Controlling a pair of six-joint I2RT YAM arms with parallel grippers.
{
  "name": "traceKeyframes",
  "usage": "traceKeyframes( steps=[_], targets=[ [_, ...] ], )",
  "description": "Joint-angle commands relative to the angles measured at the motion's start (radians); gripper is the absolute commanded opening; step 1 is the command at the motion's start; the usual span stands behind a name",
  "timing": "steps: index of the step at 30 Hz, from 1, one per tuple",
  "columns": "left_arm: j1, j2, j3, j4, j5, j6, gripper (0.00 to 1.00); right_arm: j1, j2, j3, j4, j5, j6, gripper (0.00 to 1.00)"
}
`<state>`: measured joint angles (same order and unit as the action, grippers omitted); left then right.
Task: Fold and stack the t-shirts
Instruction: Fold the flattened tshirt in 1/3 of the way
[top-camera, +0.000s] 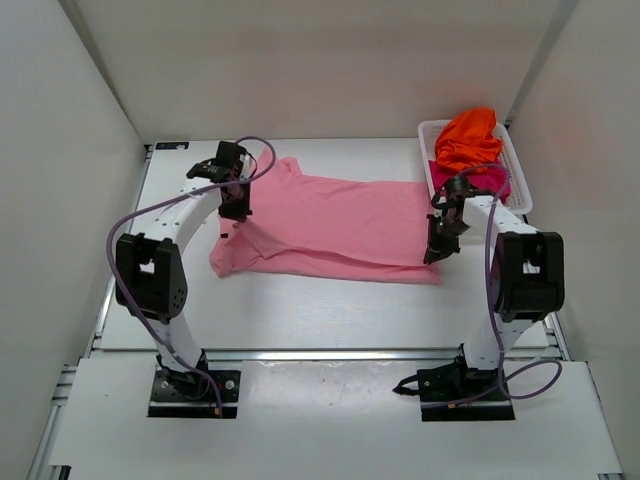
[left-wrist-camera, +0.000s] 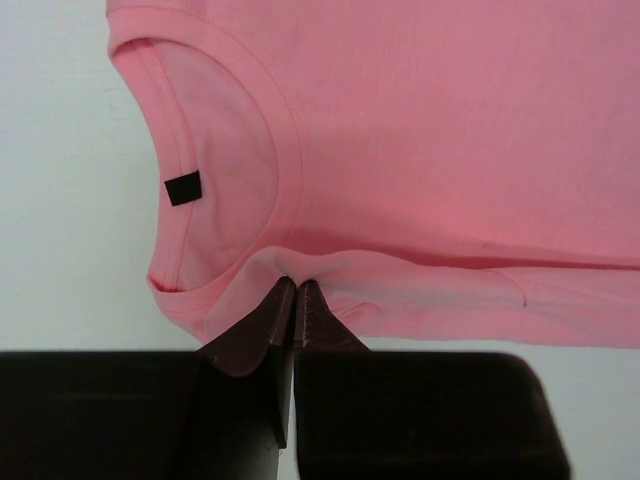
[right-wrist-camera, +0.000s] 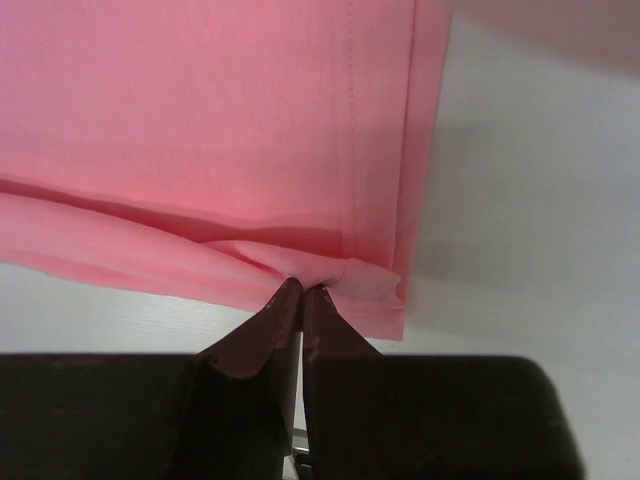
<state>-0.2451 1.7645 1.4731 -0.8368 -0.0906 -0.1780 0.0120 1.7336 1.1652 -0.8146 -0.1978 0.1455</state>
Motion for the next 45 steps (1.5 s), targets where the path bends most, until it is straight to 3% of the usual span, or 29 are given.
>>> traceKeyframes(
  steps=[1,3,4,5,7,8,10,11,18,22,25,33,38,45],
  targets=[
    [0.001,0.015,0.046,0.011,-0.017,0.009,0.15,-0.003,0.01,0.053,0.012,0.023,-0.001,0.0],
    [0.004,0.013,0.044,0.031,-0.02,0.009,0.11,0.002,0.006,0.053,0.02,0.034,0.003,0.0],
    [0.001,0.016,0.046,0.048,-0.027,0.014,0.17,0.009,-0.002,0.066,0.035,0.053,0.002,0.07],
    [0.001,0.01,0.047,0.054,-0.038,0.009,0.36,0.019,-0.015,0.07,0.048,0.067,0.0,0.1],
    [0.007,-0.002,0.046,0.088,-0.046,0.002,0.53,0.031,-0.041,0.07,0.061,0.107,0.006,0.26],
    [0.01,-0.025,0.03,0.097,-0.05,-0.009,0.6,0.045,-0.061,0.07,0.071,0.138,0.017,0.29],
    [0.023,-0.06,0.004,0.139,-0.04,-0.021,0.68,0.043,-0.103,0.047,0.095,0.169,0.025,0.5],
    [0.035,-0.086,-0.006,0.156,-0.031,-0.037,0.7,0.042,-0.135,0.024,0.11,0.175,0.032,0.55],
    [0.058,-0.206,-0.158,0.156,-0.017,-0.041,0.67,0.025,-0.304,-0.12,0.181,0.117,0.071,0.54],
    [0.012,-0.179,-0.232,0.081,-0.092,-0.012,0.7,0.048,-0.335,-0.193,0.198,0.09,0.085,0.52],
    [-0.039,-0.125,-0.257,0.064,-0.175,0.009,0.69,0.069,-0.315,-0.222,0.239,0.067,0.097,0.5],
    [-0.088,-0.042,-0.258,0.139,-0.215,-0.07,0.63,0.128,-0.214,-0.259,0.37,0.05,0.152,0.5],
    [-0.071,0.006,-0.284,0.224,-0.097,-0.201,0.55,0.129,-0.129,-0.259,0.393,0.083,0.151,0.49],
    [-0.085,0.003,-0.424,0.252,-0.126,-0.279,0.49,0.143,-0.078,-0.257,0.393,0.089,0.151,0.5]
  ],
)
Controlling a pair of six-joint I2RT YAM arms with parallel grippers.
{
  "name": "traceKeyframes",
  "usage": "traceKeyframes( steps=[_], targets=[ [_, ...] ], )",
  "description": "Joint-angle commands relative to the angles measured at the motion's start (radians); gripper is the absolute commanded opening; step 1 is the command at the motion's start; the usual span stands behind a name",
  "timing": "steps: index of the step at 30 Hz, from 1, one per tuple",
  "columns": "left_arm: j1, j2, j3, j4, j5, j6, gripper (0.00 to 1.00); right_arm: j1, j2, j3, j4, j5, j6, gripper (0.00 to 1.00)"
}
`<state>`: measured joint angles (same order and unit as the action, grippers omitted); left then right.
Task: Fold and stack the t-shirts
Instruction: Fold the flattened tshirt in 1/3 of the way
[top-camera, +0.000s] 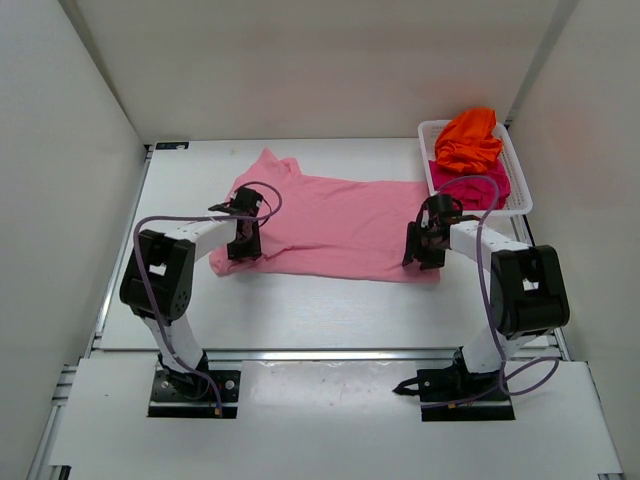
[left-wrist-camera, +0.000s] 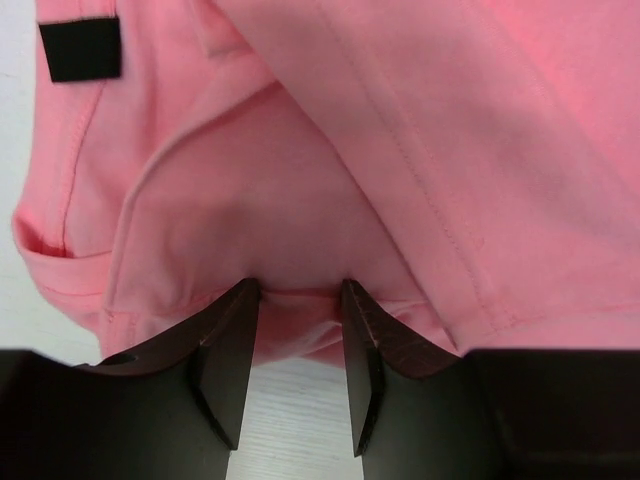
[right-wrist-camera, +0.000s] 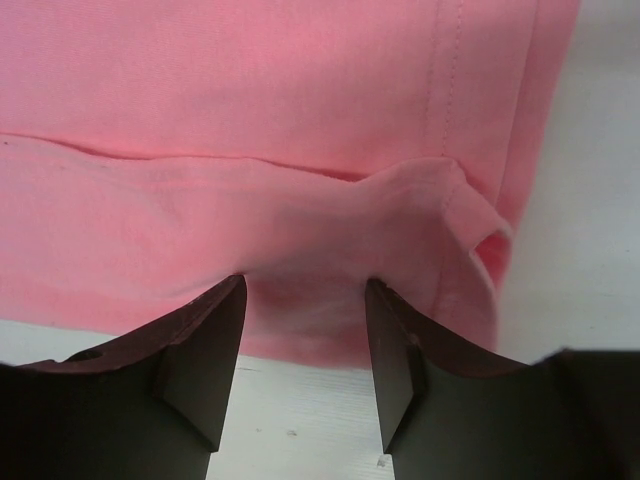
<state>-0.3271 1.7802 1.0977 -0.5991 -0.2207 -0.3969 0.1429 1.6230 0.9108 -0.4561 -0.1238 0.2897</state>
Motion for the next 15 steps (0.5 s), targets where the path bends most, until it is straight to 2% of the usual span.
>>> traceKeyframes(
  steps=[1,6,15],
  targets=[
    [-0.006,-0.021,-0.068,0.015,-0.002,-0.074,0.48,0.012,0.037,0.0,0.03,0.01,0.003,0.49],
    [0.002,-0.062,-0.156,-0.011,-0.029,-0.091,0.47,0.046,0.031,-0.041,0.045,0.03,0.016,0.5],
    [0.003,-0.246,-0.33,-0.096,-0.104,-0.089,0.48,0.119,-0.052,-0.145,0.05,0.068,0.039,0.49]
  ],
)
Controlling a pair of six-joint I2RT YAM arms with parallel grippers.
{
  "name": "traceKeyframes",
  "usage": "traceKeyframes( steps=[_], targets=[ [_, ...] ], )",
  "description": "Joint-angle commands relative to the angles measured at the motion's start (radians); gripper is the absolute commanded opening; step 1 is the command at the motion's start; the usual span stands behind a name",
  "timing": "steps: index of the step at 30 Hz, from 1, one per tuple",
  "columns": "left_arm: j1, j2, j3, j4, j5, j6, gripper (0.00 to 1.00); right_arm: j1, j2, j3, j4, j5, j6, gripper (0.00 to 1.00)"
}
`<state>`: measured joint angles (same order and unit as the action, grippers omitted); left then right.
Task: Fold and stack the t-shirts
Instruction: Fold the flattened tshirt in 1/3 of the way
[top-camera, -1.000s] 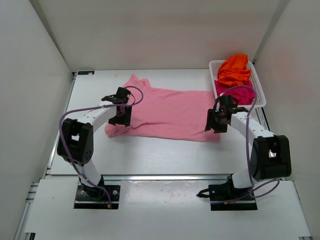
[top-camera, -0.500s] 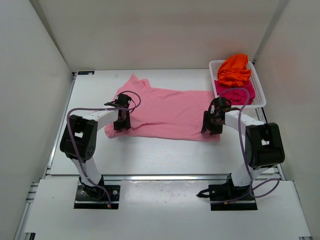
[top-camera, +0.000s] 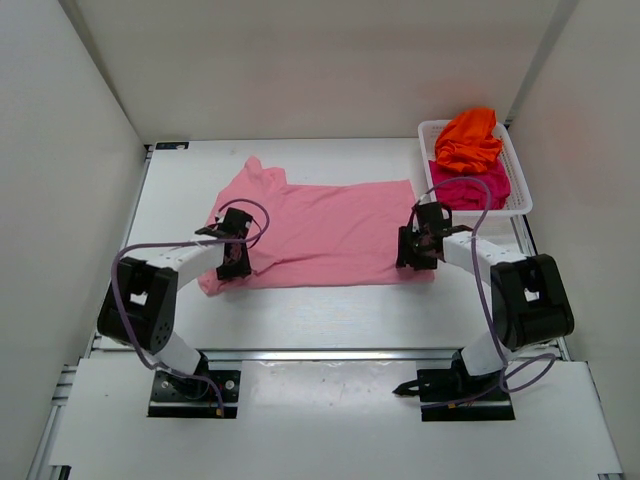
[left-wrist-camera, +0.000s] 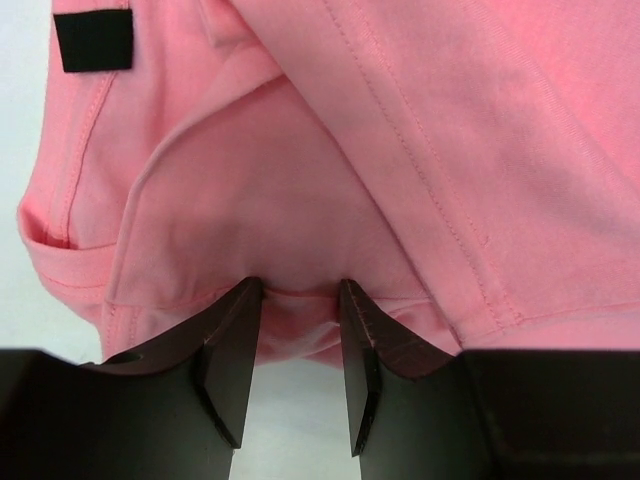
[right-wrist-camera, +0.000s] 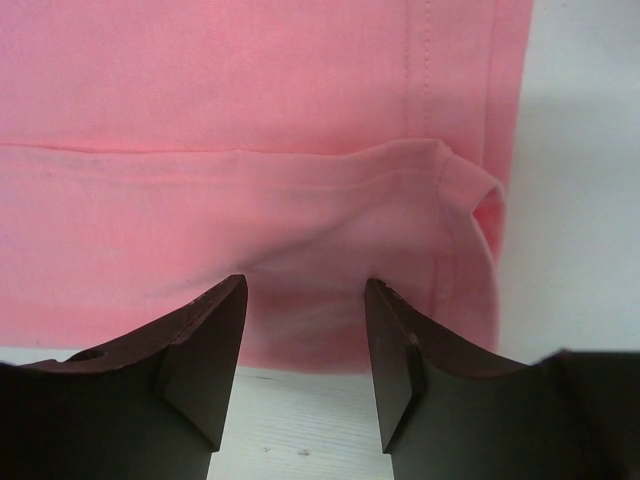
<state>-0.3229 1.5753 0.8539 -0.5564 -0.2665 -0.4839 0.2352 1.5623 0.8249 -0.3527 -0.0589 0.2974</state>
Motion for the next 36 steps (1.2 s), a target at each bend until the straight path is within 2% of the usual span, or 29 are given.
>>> traceKeyframes(
  steps=[1,7,16,21,25,28,31,36],
  targets=[
    [0.001,-0.07,-0.105,-0.139,-0.056,0.005,0.48,0.042,0.004,-0.063,-0.063,0.007,0.037,0.49],
    [0.036,-0.19,-0.156,-0.166,-0.053,0.005,0.48,0.108,-0.048,-0.084,-0.089,0.024,0.078,0.49],
    [0.039,-0.245,-0.174,-0.157,-0.03,0.014,0.53,0.154,-0.174,-0.196,-0.12,0.019,0.166,0.5],
    [0.103,-0.322,-0.145,-0.145,0.058,0.056,0.52,0.171,-0.278,-0.219,-0.155,-0.002,0.166,0.5],
    [0.179,-0.452,-0.122,-0.152,0.139,0.083,0.58,0.167,-0.364,-0.19,-0.19,-0.019,0.172,0.49],
    [0.212,-0.529,-0.076,-0.174,0.19,0.105,0.58,0.142,-0.4,-0.153,-0.207,-0.033,0.161,0.49],
    [0.231,-0.529,0.017,-0.2,0.22,0.116,0.59,0.096,-0.39,-0.09,-0.23,-0.039,0.135,0.49],
    [0.194,-0.358,0.252,-0.153,0.25,0.1,0.61,0.021,-0.239,0.092,-0.194,-0.03,0.106,0.5]
  ],
)
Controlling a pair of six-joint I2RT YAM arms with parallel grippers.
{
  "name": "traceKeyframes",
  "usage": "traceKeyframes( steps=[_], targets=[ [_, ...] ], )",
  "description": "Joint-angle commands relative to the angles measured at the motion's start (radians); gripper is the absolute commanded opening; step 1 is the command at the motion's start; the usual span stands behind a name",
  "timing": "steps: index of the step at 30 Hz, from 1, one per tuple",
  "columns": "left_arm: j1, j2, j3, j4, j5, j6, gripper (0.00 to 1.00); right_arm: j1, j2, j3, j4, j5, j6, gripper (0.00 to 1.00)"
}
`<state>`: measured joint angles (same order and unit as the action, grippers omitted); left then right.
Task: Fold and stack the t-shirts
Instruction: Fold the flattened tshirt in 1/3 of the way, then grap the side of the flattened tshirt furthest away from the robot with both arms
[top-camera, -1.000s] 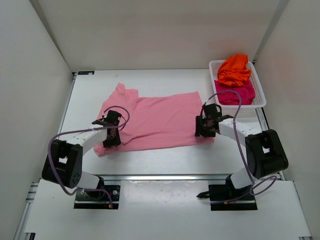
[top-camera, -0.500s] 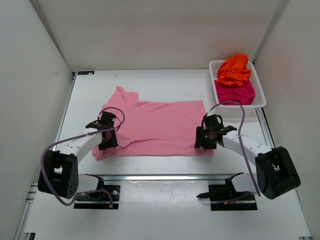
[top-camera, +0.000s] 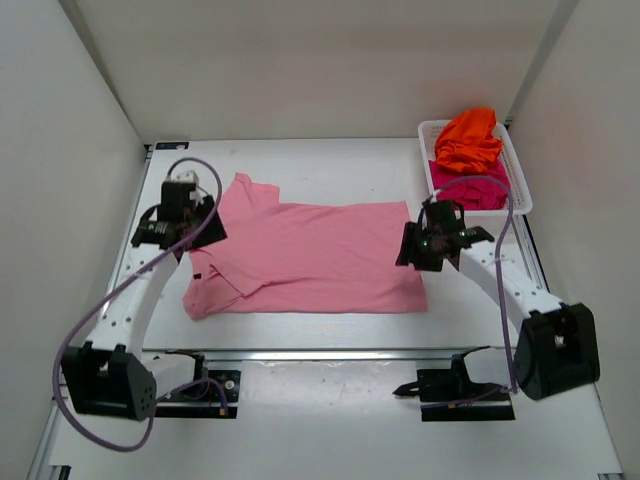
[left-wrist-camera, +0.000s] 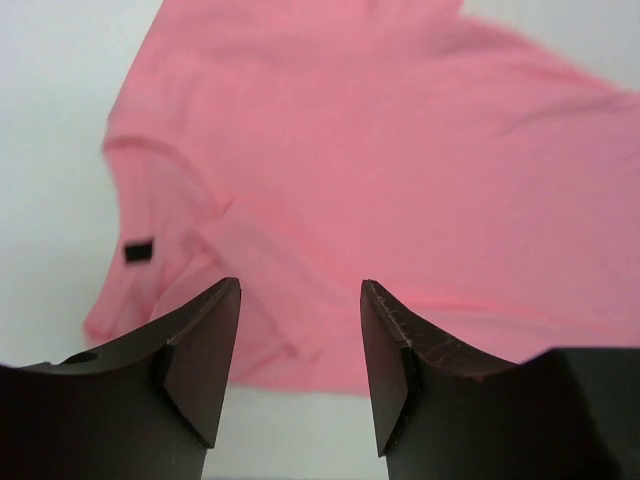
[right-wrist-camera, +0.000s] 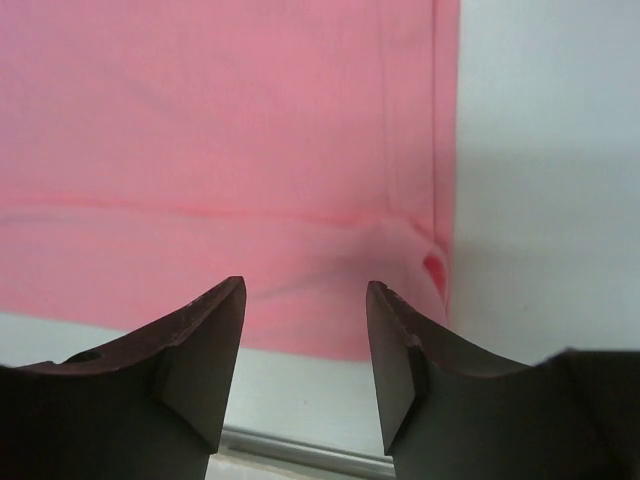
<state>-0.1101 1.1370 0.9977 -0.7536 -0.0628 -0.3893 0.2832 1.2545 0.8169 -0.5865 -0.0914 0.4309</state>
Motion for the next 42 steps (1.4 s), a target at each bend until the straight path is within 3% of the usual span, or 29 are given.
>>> traceKeyframes(
  steps=[1,6,15,18,23,30,37,39,41,42],
  targets=[
    [-0.019,0.143,0.131,0.054,0.043,0.004,0.63,-0.027,0.122,0.147,0.043,0.021,-0.018,0.5],
    [0.001,0.436,0.402,0.097,0.04,-0.014,0.65,-0.039,0.365,0.358,0.05,0.071,-0.024,0.53],
    [0.049,0.981,0.931,0.002,0.037,0.017,0.71,-0.07,0.745,0.787,-0.062,0.145,-0.109,0.55],
    [0.049,1.191,1.215,-0.094,0.035,0.023,0.72,-0.072,0.795,0.896,-0.107,0.159,-0.139,0.56],
    [0.061,1.437,1.58,-0.22,0.012,0.023,0.73,-0.085,0.815,0.944,-0.127,0.151,-0.146,0.56],
    [0.058,1.419,1.434,-0.173,0.005,0.044,0.71,-0.091,0.823,0.972,-0.127,0.151,-0.147,0.56],
    [0.021,1.491,1.495,-0.21,-0.071,0.09,0.7,-0.073,0.853,0.983,-0.148,0.165,-0.147,0.57],
    [0.015,1.5,1.501,-0.217,-0.071,0.101,0.56,-0.076,0.842,0.981,-0.148,0.167,-0.147,0.57],
    [0.01,1.501,1.495,-0.219,-0.065,0.105,0.26,-0.079,0.849,0.975,-0.147,0.174,-0.135,0.56],
    [0.007,1.497,1.49,-0.216,-0.068,0.107,0.2,-0.078,0.85,0.97,-0.139,0.17,-0.138,0.56]
  ],
)
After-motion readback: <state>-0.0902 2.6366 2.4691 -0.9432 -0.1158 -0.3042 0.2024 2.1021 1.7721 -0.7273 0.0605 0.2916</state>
